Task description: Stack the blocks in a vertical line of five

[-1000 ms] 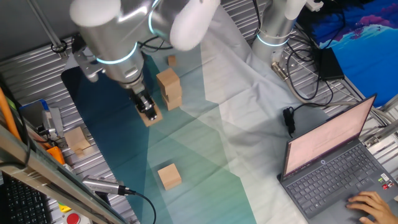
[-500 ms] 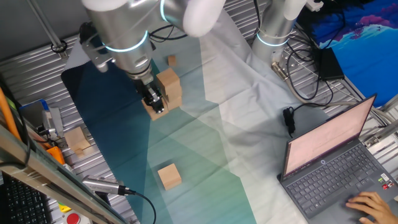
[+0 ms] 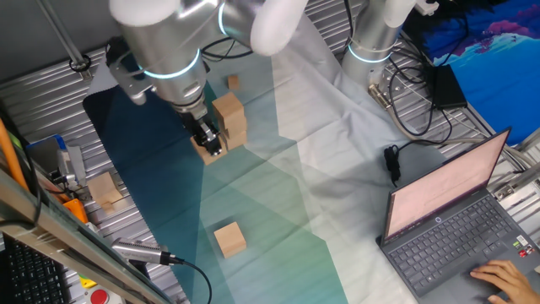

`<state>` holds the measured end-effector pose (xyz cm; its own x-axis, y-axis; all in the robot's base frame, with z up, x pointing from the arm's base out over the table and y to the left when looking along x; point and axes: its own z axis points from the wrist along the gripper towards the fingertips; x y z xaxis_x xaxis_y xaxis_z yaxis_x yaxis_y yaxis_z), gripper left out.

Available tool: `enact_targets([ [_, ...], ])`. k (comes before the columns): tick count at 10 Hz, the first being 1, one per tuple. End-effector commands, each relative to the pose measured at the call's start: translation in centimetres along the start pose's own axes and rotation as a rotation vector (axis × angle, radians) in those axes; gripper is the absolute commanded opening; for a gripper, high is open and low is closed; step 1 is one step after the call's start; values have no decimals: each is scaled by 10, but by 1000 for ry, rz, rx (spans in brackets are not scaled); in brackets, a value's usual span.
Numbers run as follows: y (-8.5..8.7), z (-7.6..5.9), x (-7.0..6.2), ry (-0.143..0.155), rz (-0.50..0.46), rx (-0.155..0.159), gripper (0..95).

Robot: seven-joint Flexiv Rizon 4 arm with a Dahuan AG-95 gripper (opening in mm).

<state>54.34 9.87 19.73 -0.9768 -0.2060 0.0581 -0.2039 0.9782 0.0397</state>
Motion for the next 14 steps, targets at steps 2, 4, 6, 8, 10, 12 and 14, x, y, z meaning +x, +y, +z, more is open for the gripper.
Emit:
enact_targets([
  [2, 0, 0, -2, 8, -18, -7, 0],
  [4, 0, 0, -2, 11, -17, -5, 0],
  [6, 4, -1, -6, 11, -9, -6, 0],
  [8, -3, -3, 1, 11, -15, -6, 0],
  [10, -23, -12, 21, 9, -21, -14, 0],
  [12, -35, -18, 35, 14, -23, -13, 0],
  [14, -43, -21, 49, 67, -22, -15, 0],
])
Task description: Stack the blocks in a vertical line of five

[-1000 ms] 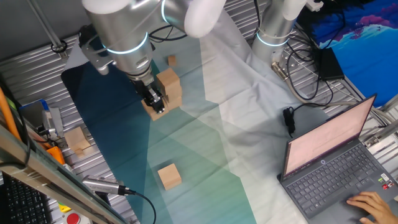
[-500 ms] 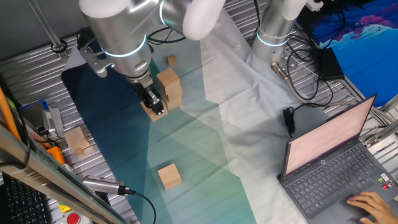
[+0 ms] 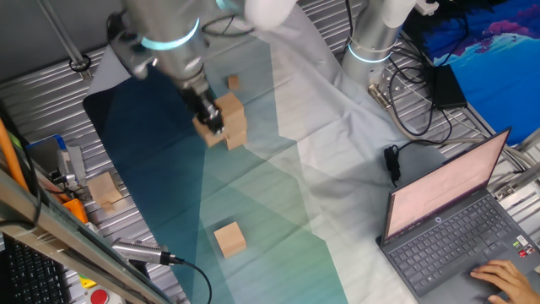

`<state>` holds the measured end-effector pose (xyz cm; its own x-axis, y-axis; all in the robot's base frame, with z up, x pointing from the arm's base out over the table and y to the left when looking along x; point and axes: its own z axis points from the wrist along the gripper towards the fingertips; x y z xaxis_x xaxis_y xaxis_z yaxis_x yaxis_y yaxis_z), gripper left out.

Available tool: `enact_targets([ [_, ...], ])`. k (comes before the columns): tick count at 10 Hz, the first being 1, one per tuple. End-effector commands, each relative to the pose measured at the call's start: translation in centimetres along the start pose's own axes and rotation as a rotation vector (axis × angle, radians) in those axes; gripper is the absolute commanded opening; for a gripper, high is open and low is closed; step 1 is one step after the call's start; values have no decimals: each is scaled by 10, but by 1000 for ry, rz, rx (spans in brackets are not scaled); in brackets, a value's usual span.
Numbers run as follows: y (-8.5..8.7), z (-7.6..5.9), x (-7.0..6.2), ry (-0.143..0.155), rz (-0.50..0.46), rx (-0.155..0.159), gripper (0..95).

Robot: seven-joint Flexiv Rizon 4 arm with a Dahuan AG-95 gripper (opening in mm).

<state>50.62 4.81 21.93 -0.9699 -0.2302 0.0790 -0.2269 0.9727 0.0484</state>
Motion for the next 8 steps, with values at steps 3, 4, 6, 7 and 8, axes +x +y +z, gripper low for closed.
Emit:
enact_targets([
  [3, -8, 1, 18, 44, -10, -17, 0],
  [4, -7, -2, 20, 43, 0, -17, 0],
  [6, -4, -8, 22, 44, 25, -17, 0],
  [7, -3, -10, 26, 45, 27, -16, 0],
  [8, -5, -12, 31, 42, 24, -20, 0],
])
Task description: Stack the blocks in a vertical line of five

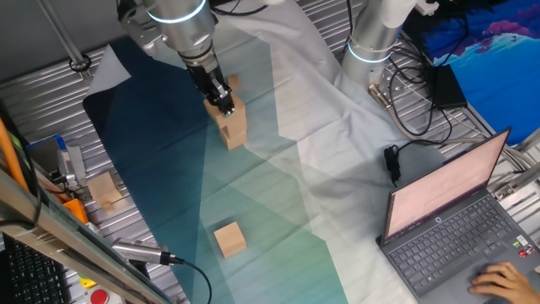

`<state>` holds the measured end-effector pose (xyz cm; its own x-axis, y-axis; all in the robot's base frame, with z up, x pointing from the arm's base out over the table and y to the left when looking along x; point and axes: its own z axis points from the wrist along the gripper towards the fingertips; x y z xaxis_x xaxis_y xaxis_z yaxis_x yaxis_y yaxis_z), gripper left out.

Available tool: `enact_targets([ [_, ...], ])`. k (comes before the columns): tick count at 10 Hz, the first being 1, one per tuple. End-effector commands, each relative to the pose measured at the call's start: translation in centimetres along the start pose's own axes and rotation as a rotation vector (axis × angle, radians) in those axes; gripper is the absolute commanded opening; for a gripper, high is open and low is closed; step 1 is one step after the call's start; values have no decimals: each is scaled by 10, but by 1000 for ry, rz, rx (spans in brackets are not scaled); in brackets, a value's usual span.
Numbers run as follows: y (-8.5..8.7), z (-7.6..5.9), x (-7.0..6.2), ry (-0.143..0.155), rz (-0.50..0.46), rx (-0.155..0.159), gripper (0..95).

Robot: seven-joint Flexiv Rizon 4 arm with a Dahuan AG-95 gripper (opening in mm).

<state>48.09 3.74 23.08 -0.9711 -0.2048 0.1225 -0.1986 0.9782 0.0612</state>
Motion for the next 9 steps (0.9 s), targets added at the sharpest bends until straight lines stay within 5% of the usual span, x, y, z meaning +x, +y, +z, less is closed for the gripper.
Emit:
enact_targets([
  [1, -4, -2, 9, -2, -7, -5, 0],
  [4, -10, -4, 23, -11, -17, -8, 0],
  [9, -14, 3, 21, -21, -51, -13, 0],
])
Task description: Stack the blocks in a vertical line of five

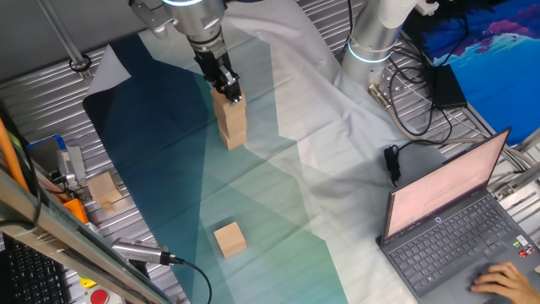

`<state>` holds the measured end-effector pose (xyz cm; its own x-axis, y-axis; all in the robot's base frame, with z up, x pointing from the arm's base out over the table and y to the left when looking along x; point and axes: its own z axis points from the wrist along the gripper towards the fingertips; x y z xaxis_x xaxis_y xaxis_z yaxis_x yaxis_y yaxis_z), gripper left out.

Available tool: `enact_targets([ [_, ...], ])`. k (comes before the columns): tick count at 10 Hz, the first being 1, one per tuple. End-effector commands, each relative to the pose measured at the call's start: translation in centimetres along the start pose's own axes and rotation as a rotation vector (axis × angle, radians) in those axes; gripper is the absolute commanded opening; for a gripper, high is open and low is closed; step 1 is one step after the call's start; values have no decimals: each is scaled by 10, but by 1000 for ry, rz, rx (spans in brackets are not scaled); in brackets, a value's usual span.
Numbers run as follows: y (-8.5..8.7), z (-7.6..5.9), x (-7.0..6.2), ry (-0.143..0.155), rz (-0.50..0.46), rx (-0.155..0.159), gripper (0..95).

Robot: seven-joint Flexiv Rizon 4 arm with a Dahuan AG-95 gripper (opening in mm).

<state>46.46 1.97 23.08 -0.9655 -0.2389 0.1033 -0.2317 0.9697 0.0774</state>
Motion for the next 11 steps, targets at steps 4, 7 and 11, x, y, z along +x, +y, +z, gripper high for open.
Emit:
enact_targets([
  [4, -3, 5, 0, -2, -41, -1, 0],
  [7, -4, 6, 1, 6, -74, -3, 0],
  [11, -4, 6, 13, 4, -113, -2, 0],
])
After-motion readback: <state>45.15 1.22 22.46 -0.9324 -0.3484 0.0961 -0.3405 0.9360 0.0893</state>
